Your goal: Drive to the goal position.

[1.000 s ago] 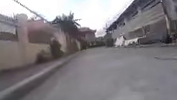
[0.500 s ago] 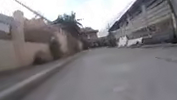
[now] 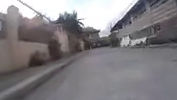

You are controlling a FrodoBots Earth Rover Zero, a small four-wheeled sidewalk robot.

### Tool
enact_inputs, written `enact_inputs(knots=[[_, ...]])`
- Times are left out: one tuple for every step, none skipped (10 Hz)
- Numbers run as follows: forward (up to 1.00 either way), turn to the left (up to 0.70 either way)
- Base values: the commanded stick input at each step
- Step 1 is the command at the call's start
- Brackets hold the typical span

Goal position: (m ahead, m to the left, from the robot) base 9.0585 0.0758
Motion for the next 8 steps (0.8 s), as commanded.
enact_inputs(knots=[[1.00,0.00],[1.00,0.00],[1.00,0.00],[1.00,0.00],[1.00,0.00],[1.00,0.00],[1.00,0.00],[1.00,0.00]])
